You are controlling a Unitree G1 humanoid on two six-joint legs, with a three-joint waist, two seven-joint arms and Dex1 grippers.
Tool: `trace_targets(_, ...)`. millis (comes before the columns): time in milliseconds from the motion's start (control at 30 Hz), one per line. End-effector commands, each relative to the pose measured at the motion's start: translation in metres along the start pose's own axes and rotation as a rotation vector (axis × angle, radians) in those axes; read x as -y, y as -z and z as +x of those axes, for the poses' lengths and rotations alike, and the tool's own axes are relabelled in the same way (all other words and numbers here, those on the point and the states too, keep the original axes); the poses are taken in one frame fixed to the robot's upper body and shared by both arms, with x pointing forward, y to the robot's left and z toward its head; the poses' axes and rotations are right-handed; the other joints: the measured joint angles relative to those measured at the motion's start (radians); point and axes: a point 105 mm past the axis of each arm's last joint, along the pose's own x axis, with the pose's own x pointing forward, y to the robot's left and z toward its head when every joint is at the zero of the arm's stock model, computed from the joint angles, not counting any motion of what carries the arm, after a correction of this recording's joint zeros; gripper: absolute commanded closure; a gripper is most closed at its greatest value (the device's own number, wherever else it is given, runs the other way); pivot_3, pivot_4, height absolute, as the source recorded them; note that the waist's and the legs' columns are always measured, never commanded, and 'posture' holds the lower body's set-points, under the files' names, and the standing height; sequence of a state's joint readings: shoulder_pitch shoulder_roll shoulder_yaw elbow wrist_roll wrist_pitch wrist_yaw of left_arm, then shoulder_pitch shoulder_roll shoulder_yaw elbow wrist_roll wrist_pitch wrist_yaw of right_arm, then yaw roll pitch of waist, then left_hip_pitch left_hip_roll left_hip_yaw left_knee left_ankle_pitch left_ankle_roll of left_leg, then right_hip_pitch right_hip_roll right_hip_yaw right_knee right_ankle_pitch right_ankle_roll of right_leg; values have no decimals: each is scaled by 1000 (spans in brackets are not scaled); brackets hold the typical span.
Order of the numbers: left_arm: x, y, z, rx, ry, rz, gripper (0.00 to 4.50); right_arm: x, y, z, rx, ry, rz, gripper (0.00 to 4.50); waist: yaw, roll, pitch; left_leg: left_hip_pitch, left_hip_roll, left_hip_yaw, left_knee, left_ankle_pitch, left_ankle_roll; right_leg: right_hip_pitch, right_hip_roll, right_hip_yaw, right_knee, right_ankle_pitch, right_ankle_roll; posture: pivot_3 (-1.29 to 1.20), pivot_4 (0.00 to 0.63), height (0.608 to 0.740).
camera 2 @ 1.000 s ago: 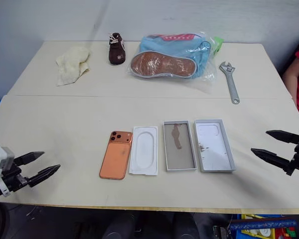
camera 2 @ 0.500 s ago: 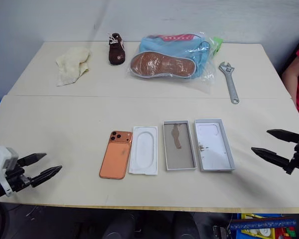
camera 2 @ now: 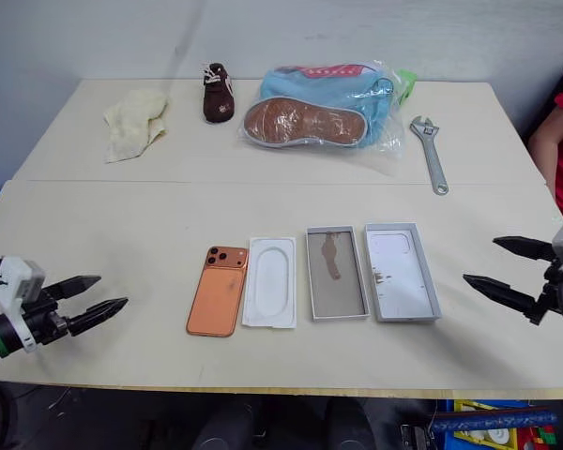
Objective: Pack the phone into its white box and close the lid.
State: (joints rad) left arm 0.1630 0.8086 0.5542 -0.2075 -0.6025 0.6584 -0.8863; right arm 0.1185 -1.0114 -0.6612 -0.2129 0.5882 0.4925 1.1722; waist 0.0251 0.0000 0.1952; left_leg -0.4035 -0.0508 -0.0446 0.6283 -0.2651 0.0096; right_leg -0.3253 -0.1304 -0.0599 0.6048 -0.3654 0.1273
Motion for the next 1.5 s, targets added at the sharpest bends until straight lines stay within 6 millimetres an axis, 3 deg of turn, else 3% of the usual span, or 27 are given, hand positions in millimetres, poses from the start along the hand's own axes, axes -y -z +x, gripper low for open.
trace_targets(33, 39, -7, 16, -57, 219, -90, 0, -33, -25, 22, 40, -147, -87, 23, -1, 0, 0, 0, 1, 0, 0, 0, 0, 0, 0, 0, 0, 0, 0, 0, 150, 740)
trace_targets(267, 79, -10, 38, -217, 448, -361, 0, -80, -40, 49, 86, -329, -185, 23, 2, 0, 0, 0, 1, 0, 1, 1, 0, 0, 1, 1, 2, 0, 0, 0, 150, 740)
trace_targets(400, 87, -7, 59, -304, 454, -431, 0, -95, -41, 57, 116, -388, -199, 23, 2, -1, 0, 0, 0, -1, 1, 3, 3, 0, 2, 1, 3, 0, 0, 0, 150, 740)
trace_targets(533, 95, -4, 75, -391, 464, -511, 844, -97, -36, 59, 121, -388, -193, 0, 2, -2, 0, 0, 0, 0, 2, 4, 4, 0, 3, 2, 6, 0, 0, 0, 150, 740)
trace_targets(933, 101, 4, 109, -496, 439, -541, 844, -106, -30, 63, 143, -376, -177, 0, 1, -4, 0, 4, 3, 0, 3, 6, 0, 0, 13, 8, 8, 0, 0, 0, 150, 740)
trace_targets(1167, 116, 2, 129, -503, 496, -567, 844, -109, -30, 62, 149, -363, -178, 0, 4, -5, -1, 7, 3, 1, 2, 5, -1, 2, 13, 9, 8, 0, 0, 0, 150, 740)
trace_targets(1333, 120, 7, 136, -534, 499, -591, 2314, -110, -30, 61, 150, -354, -178, 0, -1, -5, -1, 7, 4, 2, 2, 5, -1, 2, 14, 10, 9, 0, 0, 0, 150, 740)
trace_targets(1500, 122, 9, 140, -546, 492, -589, 2314, -109, -30, 60, 155, -336, -171, 0, 0, -5, -1, 9, 5, 3, 2, 6, -2, 2, 15, 11, 10, 0, 0, 0, 150, 740)
